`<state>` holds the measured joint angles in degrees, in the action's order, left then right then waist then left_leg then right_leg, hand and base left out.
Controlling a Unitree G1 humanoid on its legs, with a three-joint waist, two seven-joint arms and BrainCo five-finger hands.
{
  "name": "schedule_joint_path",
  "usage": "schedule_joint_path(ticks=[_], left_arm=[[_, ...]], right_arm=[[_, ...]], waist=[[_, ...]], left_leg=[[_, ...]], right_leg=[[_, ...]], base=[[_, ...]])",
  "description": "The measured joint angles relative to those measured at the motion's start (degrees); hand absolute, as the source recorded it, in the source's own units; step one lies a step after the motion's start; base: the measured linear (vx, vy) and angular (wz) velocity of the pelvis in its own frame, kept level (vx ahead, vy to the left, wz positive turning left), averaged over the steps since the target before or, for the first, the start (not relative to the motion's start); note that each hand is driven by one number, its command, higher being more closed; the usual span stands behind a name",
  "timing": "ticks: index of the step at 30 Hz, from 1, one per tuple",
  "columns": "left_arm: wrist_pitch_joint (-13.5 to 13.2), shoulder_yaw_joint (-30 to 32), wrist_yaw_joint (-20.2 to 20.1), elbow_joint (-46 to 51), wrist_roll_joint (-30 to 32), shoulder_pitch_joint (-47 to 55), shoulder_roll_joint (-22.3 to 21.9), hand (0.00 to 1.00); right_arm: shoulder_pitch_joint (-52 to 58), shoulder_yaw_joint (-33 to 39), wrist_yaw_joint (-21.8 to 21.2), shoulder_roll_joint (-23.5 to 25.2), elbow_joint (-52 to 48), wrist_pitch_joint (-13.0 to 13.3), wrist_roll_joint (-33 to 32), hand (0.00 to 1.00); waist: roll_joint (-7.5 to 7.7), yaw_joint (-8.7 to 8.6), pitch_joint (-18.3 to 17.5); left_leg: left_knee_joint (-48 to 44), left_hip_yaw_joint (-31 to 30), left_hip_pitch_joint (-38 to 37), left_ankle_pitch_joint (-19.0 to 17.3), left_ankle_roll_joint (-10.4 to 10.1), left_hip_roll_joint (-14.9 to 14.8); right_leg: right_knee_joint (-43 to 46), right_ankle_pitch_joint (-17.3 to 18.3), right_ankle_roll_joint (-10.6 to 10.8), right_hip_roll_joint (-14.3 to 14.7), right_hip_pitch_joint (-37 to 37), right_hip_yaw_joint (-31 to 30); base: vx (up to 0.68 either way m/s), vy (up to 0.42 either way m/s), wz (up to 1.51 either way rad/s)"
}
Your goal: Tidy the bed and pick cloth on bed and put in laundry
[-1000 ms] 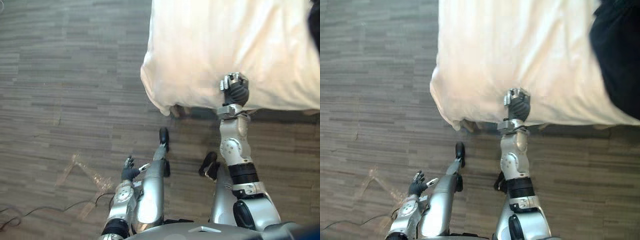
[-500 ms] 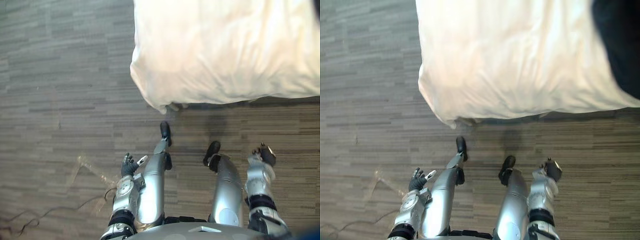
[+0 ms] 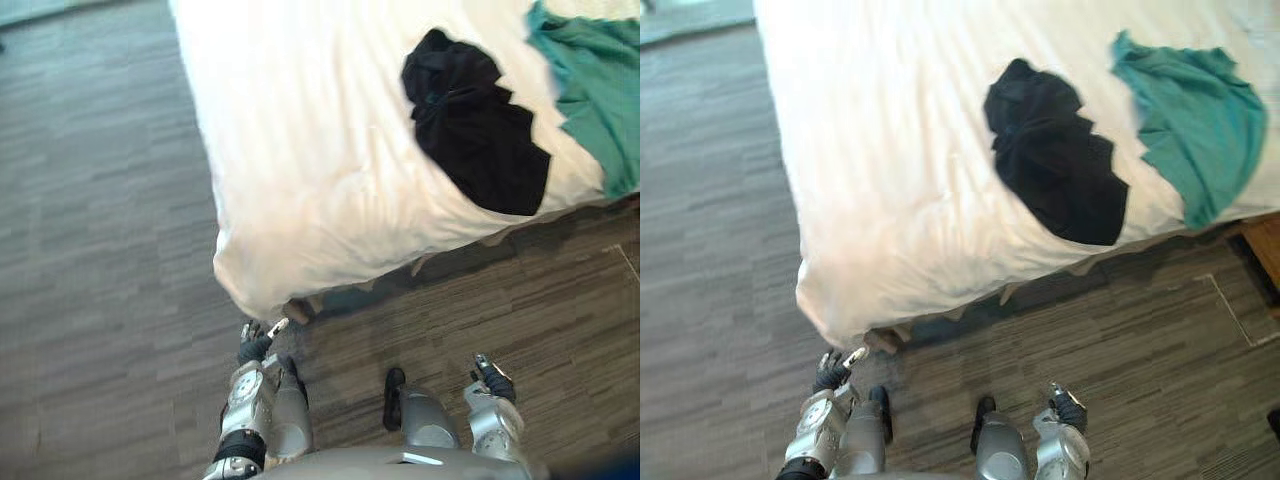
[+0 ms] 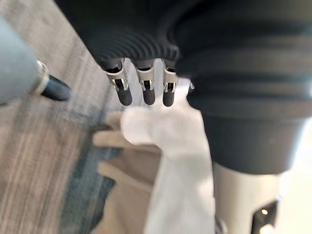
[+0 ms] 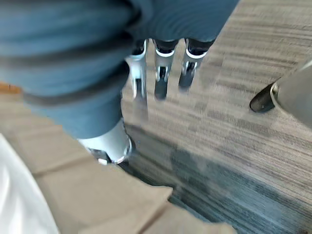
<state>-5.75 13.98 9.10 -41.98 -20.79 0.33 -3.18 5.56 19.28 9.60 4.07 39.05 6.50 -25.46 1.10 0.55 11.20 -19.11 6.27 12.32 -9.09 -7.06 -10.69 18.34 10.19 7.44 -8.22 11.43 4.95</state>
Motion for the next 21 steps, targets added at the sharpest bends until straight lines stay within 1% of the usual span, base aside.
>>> schedule_joint_path(ticks=[1,2,3,4,6,7,10,12,13,14,15,16,17,18,19,20,21], left_arm=[[0.1,0.0,0.0,-0.1,-0.1,0.3,0.0,0.00],[0.1,0.1,-0.1,-0.9,-0.5,1.1,0.0,0.00],[0.2,0.2,-0.5,-3.0,-0.6,1.7,-0.2,0.00],[0.3,0.2,-0.5,-4.1,-0.6,2.0,-0.2,0.00],[0.9,0.2,-0.9,-7.4,0.3,3.1,-0.1,0.00],[1.6,0.1,-2.0,-9.0,2.4,3.3,-0.2,0.00],[2.3,0.1,-3.4,-10.0,6.8,2.8,-0.2,0.00],[2.4,0.1,-4.2,-10.9,7.7,2.5,-0.2,0.00],[2.5,0.2,-4.3,-11.3,9.1,2.2,-0.3,0.00],[3.0,0.3,-4.7,-11.5,10.7,1.9,-0.5,0.00],[3.6,0.2,-5.1,-11.5,12.1,1.8,-0.5,0.00],[3.9,0.1,-5.1,-11.5,12.8,1.9,-0.4,0.00],[4.0,0.3,-5.1,-11.5,13.5,1.7,0.2,0.00],[4.1,0.7,-5.1,-11.7,13.6,1.2,0.7,0.00],[4.4,1.0,-5.2,-13.9,13.6,0.5,0.7,0.00],[4.4,2.0,-5.5,-15.2,13.6,0.4,-0.1,0.00],[4.4,2.5,-5.3,-15.2,13.7,0.4,0.1,0.00]], right_arm=[[0.3,-0.1,-0.2,0.1,0.0,-0.4,0.2,0.00],[1.2,-0.5,-0.5,0.0,0.0,-1.0,1.6,0.00],[1.5,-0.7,-0.6,0.0,0.4,-1.3,2.3,0.00],[1.6,-0.9,-0.7,0.0,0.5,-1.4,2.4,0.00],[1.6,-1.7,-1.3,0.0,1.8,-1.8,4.4,0.00],[1.6,-1.8,-1.7,0.0,3.0,-2.1,4.6,0.00],[1.7,-1.9,-1.8,-0.1,6.2,-3.4,6.7,0.00],[1.6,-2.2,-1.9,-0.1,7.9,-3.8,7.1,0.00],[1.4,-2.8,-2.0,-0.2,8.1,-3.7,8.3,0.00],[0.8,-2.7,-2.1,-0.5,8.0,-3.7,9.0,0.00],[1.1,-2.1,-2.2,-0.8,8.0,-3.7,9.5,0.00],[1.5,-1.8,-2.2,-1.0,8.3,-3.7,10.1,0.00],[1.9,-1.6,-2.1,-1.2,9.7,-3.7,11.1,0.00],[1.9,-1.8,-2.2,-1.1,10.5,-3.7,11.2,0.00],[0.9,-2.4,-2.3,-2.3,12.4,-3.6,11.2,0.00],[-0.3,-1.6,-2.3,-2.9,13.0,-3.8,11.2,0.00],[-0.7,-0.7,-2.1,-3.5,13.9,-3.9,11.3,0.00]], waist=[[0.15,0.03,-0.6],[0.45,0.19,-2.2],[0.30,0.25,-3.6],[0.27,0.24,-4.1],[0.43,0.21,-5.7],[0.50,0.15,-5.9],[0.46,-0.06,-5.7],[-0.17,0.32,-5.5],[-0.81,0.24,-5.4],[-1.66,0.29,-4.3],[-1.36,-0.10,-4.3],[-1.25,-0.24,-4.3],[0.35,-0.43,-4.1],[1.57,-0.18,-4.1],[0.11,0.39,-4.2],[-2.61,1.06,-5.1],[-1.44,-0.26,-4.6]], left_leg=[[1.2,0.7,-1.3,0.0,0.0,0.3],[3.8,2.3,-3.7,0.0,0.0,0.9],[5.8,3.7,-6.0,0.0,0.0,1.4],[6.8,4.5,-6.9,0.0,0.1,1.6],[9.3,6.8,-9.4,0.0,0.4,2.7],[10.2,8.2,-10.2,0.1,0.6,3.2],[10.5,10.5,-11.1,0.2,1.0,3.3],[10.6,14.3,-11.7,0.1,1.3,2.0],[10.8,17.2,-11.5,0.4,2.4,0.9],[10.8,20.4,-11.4,0.7,2.5,-0.4],[10.5,22.6,-12.0,0.8,2.3,-0.7],[10.4,23.3,-12.9,0.9,2.2,-0.8],[9.4,25.0,-14.5,0.4,1.4,0.1],[9.0,25.0,-14.5,-0.5,1.4,0.4],[11.0,20.4,-13.2,-2.2,3.1,2.3],[13.8,18.5,-12.5,-0.2,5.0,2.2],[14.0,22.3,-13.0,1.5,3.9,2.2]], right_leg=[[-0.7,-0.4,0.4,-0.1,-0.5,-0.7],[-2.3,-1.5,0.9,-0.4,-1.4,-2.2],[-4.5,-3.1,1.3,-0.5,-2.5,-3.6],[-5.5,-3.8,1.3,-0.5,-2.9,-4.3],[-8.6,-6.2,2.2,-1.0,-3.2,-7.0],[-9.8,-7.3,2.4,-1.3,-3.5,-8.4],[-11.2,-9.8,2.4,-1.2,-2.7,-9.2],[-11.4,-13.7,0.1,0.2,-0.8,-6.5],[-13.1,-16.9,-2.2,0.9,-0.2,-2.2],[-9.4,-13.8,-4.8,-0.1,0.9,5.3],[2.7,-5.6,-7.3,-2.2,3.2,12.6],[6.0,-3.1,-7.7,-2.7,2.9,14.6],[5.9,-1.0,-8.2,-2.8,1.8,17.2],[4.1,-0.4,-8.6,-2.0,1.2,17.3],[-3.4,-4.7,-8.0,1.4,0.3,14.3],[-5.5,-5.9,-9.3,3.5,-0.1,15.6],[7.9,1.1,-11.3,-1.8,0.7,21.1]], base=[[0.02,0.097,-0.39],[0.03,0.135,-0.58],[0.03,0.167,-0.62],[0.02,0.147,-0.64],[-0.02,0.133,-0.72],[-0.06,0.130,-0.64],[-0.11,0.054,-0.55],[-0.14,0.019,-1.01],[-0.19,-0.045,-1.23],[-0.23,-0.083,-1.34],[-0.16,-0.093,-0.94],[-0.08,-0.088,-0.90],[-0.03,-0.052,-0.85],[-0.13,-0.041,-1.42],[-0.15,0.024,-1.70],[-0.18,0.005,-1.96],[-0.08,-0.014,-1.34]])
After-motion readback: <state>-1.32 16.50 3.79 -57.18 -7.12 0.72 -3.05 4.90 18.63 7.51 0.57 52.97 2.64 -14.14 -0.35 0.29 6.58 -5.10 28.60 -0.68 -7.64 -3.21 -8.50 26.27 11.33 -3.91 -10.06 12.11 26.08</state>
